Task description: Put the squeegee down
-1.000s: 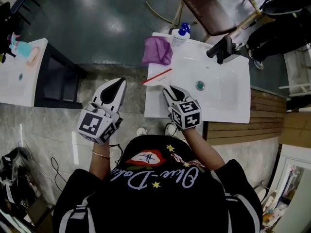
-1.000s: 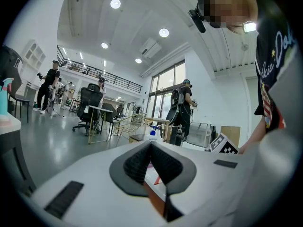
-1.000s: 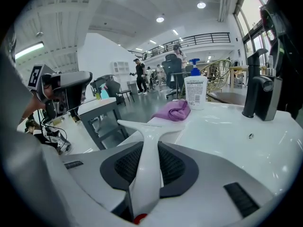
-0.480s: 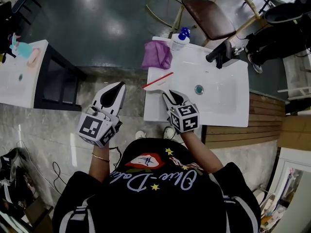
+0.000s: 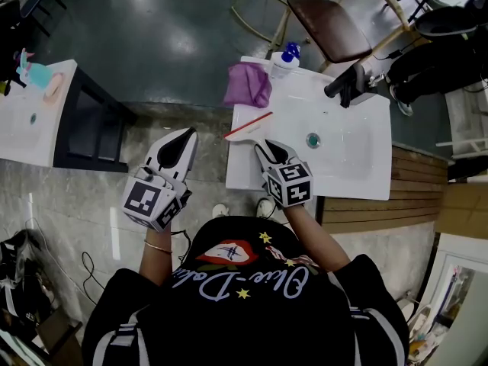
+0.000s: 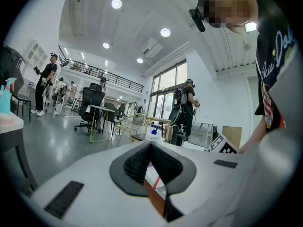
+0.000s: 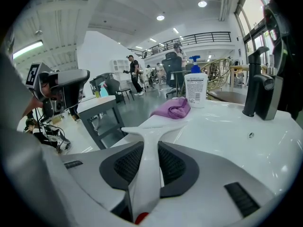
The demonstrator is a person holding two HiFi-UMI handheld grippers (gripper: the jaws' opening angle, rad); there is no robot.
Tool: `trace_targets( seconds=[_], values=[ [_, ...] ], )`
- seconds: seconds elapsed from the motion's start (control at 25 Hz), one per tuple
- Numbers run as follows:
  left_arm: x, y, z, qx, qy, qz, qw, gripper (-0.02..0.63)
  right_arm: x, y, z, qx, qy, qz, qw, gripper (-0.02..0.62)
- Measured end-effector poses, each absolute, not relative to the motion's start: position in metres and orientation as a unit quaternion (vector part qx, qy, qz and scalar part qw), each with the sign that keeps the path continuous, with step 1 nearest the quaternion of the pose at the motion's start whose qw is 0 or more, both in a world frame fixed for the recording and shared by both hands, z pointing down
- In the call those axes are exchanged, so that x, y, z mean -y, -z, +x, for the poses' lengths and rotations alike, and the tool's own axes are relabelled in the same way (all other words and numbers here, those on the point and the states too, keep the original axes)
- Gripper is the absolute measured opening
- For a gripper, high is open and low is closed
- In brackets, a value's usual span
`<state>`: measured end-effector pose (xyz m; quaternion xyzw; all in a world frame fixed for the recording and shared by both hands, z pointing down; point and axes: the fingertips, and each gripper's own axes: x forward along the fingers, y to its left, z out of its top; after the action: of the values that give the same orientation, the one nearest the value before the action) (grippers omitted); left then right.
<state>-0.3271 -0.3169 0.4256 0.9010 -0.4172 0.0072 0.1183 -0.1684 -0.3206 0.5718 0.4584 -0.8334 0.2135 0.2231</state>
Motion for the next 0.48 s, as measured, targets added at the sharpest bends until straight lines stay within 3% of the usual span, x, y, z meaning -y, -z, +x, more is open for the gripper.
trace_targets(
  seconds=[0.48],
  values=[
    [0.3113, -0.4254, -0.3261, 0.419, -0.009, 0.9, 0.118, -0.005, 0.3206, -0.5676, -0.1636, 0.832, -0.206, 0.47, 0.213, 0.161]
  ],
)
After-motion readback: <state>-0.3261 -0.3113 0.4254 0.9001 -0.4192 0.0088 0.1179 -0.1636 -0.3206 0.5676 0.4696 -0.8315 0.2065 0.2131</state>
